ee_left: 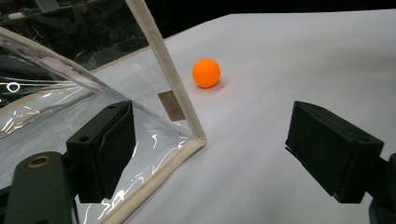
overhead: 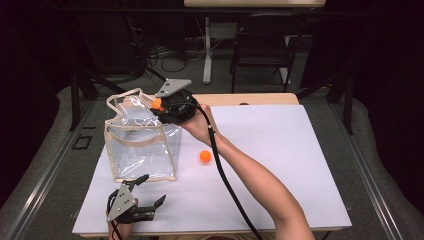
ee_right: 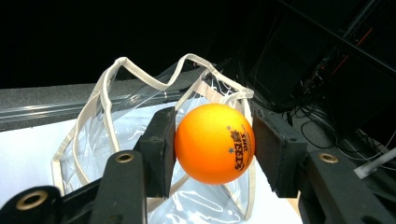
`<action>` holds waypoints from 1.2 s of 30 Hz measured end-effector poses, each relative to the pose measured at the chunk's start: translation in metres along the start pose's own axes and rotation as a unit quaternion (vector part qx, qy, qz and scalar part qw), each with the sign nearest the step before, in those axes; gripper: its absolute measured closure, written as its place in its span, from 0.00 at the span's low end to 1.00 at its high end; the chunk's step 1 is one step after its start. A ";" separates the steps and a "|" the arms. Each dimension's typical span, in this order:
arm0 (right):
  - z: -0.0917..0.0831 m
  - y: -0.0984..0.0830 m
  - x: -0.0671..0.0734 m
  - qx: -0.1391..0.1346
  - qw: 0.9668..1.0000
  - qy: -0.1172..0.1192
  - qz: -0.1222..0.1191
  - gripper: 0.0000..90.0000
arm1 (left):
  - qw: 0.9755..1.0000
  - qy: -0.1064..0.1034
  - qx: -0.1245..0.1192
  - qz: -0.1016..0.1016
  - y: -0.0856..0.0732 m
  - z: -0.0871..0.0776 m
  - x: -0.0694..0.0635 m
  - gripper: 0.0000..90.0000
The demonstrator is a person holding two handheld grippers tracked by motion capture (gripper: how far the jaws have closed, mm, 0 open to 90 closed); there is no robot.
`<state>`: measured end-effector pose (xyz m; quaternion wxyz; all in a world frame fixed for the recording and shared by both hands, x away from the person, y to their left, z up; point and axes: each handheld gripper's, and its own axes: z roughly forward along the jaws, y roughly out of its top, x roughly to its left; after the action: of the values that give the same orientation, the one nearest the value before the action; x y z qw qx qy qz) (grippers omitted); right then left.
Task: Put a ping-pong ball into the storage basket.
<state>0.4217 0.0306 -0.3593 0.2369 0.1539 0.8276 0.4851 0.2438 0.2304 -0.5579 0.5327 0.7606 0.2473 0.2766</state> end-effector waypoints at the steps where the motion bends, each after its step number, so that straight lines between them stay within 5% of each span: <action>1: 0.000 0.000 0.001 0.000 1.000 0.000 0.001 0.57 | 1.000 0.000 0.000 0.000 0.000 0.000 0.000 0.17; 36: 0.015 0.008 0.014 0.005 1.000 0.013 -0.006 0.57 | 1.000 0.000 0.000 0.001 0.000 0.000 0.000 0.17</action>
<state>0.4186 0.0521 -0.3613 0.2277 0.1437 0.8341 0.4814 0.2436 0.2304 -0.5577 0.5327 0.7607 0.2466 0.2770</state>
